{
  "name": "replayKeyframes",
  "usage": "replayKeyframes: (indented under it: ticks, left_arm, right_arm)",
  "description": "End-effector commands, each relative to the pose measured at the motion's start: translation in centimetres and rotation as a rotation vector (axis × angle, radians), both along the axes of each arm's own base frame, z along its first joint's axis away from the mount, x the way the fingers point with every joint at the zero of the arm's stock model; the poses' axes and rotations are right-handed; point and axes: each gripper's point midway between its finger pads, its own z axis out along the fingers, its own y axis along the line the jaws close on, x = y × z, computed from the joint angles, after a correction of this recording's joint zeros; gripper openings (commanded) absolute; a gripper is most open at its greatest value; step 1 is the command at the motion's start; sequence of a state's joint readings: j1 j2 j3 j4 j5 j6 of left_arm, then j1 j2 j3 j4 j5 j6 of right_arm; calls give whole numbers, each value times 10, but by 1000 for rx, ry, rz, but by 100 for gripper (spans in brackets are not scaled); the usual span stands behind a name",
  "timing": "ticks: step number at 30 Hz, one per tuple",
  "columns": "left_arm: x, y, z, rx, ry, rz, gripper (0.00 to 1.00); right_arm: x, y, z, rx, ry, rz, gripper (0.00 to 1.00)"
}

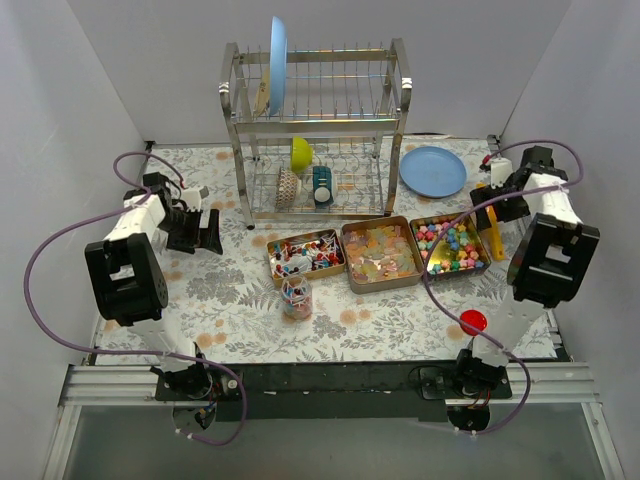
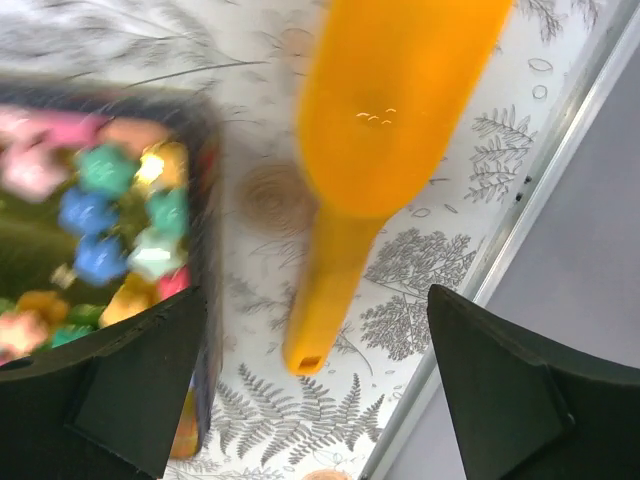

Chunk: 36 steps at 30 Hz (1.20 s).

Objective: Pack the candies
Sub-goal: Place the spatula at the center of the board, then pick up the bottle lid at the center of the board.

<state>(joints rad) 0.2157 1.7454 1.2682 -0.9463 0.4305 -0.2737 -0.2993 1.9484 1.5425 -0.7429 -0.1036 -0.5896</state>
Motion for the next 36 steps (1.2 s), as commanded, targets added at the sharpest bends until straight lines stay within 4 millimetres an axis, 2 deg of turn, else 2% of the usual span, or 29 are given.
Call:
replayKeyframes:
  ticks: [1, 2, 3, 4, 5, 7, 8, 10, 12, 15, 18, 21, 25, 27, 28, 30, 31, 36]
  left_arm:
    - [19, 13, 5, 77, -93, 97, 98]
    - [19, 15, 2, 90, -88, 131, 98]
    - [18, 19, -1, 110, -80, 146, 98]
    - [16, 23, -3, 129, -67, 155, 98]
    - [13, 22, -5, 128, -51, 157, 98]
    - [6, 20, -6, 116, -22, 163, 98]
    - [3, 17, -8, 99, -8, 147, 98]
    - [-5, 14, -10, 89, 15, 128, 98]
    - [-14, 13, -17, 90, 51, 99, 98]
    - [-26, 10, -15, 75, 100, 35, 98]
    - [-31, 13, -4, 89, 119, -25, 98]
    - [-31, 23, 1, 141, 136, -44, 98]
    - [-34, 30, 4, 178, 161, -56, 98]
    - [-33, 32, 7, 189, 166, -64, 98]
    - [-32, 34, 8, 198, 167, -63, 98]
    - [-30, 36, 10, 204, 166, -60, 98]
    - [-30, 36, 9, 204, 167, -62, 98]
    - [-28, 29, 3, 199, 177, -76, 98]
  right_arm:
    - [-21, 53, 77, 164, -290, 342, 98]
    - [-33, 64, 96, 150, -355, 422, 98]
    - [-49, 71, 87, 112, -355, 578, 98]
    - [-75, 85, 82, 152, -307, 660, 98]
    - [-92, 89, 82, 140, -286, 728, 98]
    - [-122, 86, 62, 88, -193, 912, 98]
    - [-146, 88, 53, 123, -108, 955, 98]
    - [-170, 83, 33, 123, -20, 1018, 98]
    - [-179, 84, 26, 122, -13, 1040, 98]
    - [-194, 91, 14, 120, -25, 1130, 96]
    - [-218, 93, -2, 136, 31, 1211, 96]
    - [-234, 87, -15, 132, 106, 1227, 93]
    - [-252, 88, -22, 147, 150, 1266, 93]
    - [-253, 90, -28, 128, 132, 1252, 93]
    - [-243, 85, -32, 64, 107, 1254, 93]
    - [-245, 81, -41, 33, 120, 1251, 94]
    - [-240, 73, -45, -14, 129, 1243, 93]
    - [-235, 59, -52, -88, 158, 1209, 93]
